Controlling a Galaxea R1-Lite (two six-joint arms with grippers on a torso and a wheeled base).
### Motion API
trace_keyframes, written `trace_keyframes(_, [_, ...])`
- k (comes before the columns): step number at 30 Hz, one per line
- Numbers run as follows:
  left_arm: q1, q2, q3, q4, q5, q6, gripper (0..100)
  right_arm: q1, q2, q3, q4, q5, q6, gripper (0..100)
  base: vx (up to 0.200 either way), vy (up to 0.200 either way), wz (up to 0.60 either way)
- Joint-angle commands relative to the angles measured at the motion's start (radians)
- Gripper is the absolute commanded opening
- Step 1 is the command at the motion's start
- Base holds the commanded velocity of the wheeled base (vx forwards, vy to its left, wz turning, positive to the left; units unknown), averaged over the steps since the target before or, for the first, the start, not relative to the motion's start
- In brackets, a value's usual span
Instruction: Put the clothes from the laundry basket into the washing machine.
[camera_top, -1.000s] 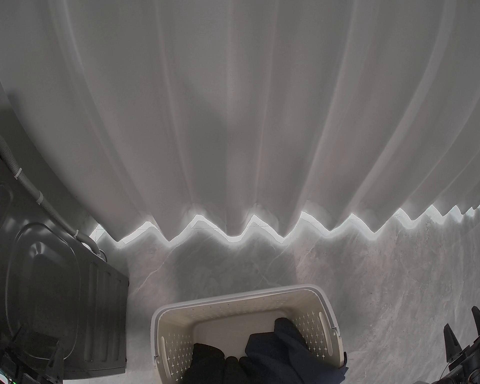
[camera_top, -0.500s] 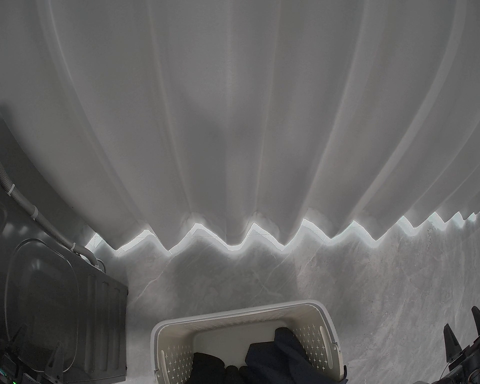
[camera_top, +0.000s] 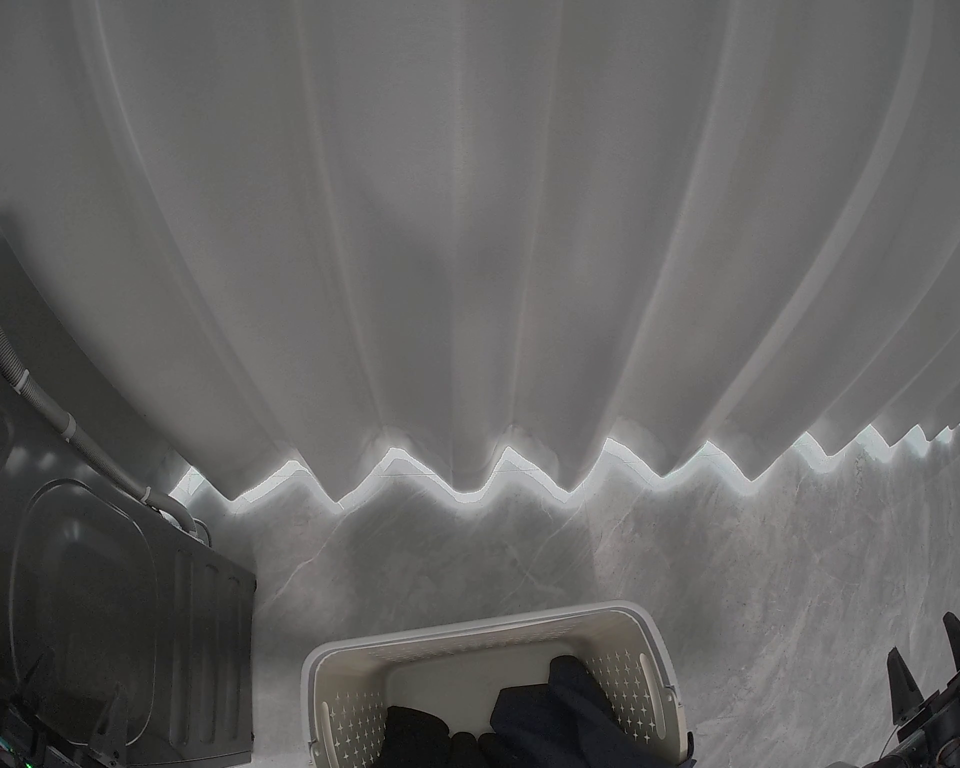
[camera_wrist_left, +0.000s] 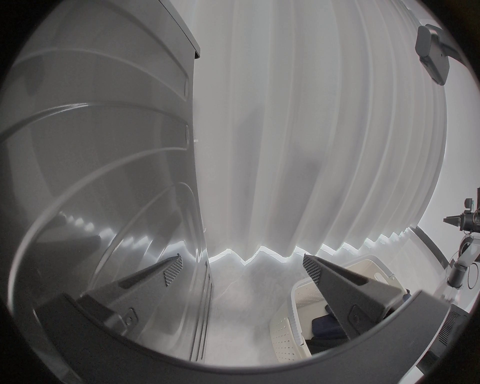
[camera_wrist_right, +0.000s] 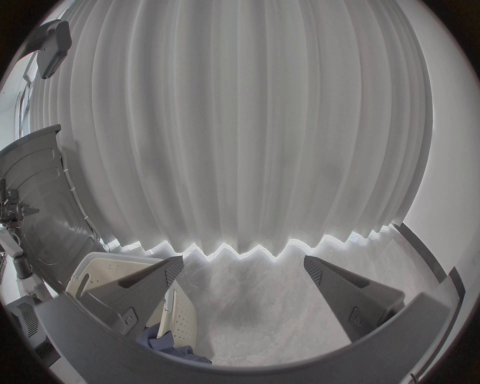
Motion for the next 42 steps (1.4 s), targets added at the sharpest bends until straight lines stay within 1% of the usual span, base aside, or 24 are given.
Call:
trace_keyframes(1, [0.000, -0.015, 0.016, 0.000, 0.001, 0.000, 100, 0.001, -0.016, 0.018, 0.000, 0.000, 0.000, 100, 0.000, 0.000, 0.00])
trace_keyframes(9, [0.000, -0.015, 0.016, 0.000, 0.000, 0.002, 100, 0.001, -0.016, 0.018, 0.000, 0.000, 0.000, 100, 0.000, 0.000, 0.00])
trace_keyframes(26, [0.000, -0.015, 0.016, 0.000, 0.000, 0.003, 100, 0.001, -0.016, 0.018, 0.000, 0.002, -0.002, 100, -0.200, 0.000, 0.00])
trace_keyframes(31, [0.000, -0.015, 0.016, 0.000, 0.001, -0.003, 100, 0.001, -0.016, 0.018, 0.000, 0.002, -0.002, 100, -0.200, 0.000, 0.00])
trace_keyframes(42, [0.000, -0.015, 0.016, 0.000, 0.000, 0.000, 100, 0.001, -0.016, 0.018, 0.000, 0.002, -0.002, 100, -0.200, 0.000, 0.00])
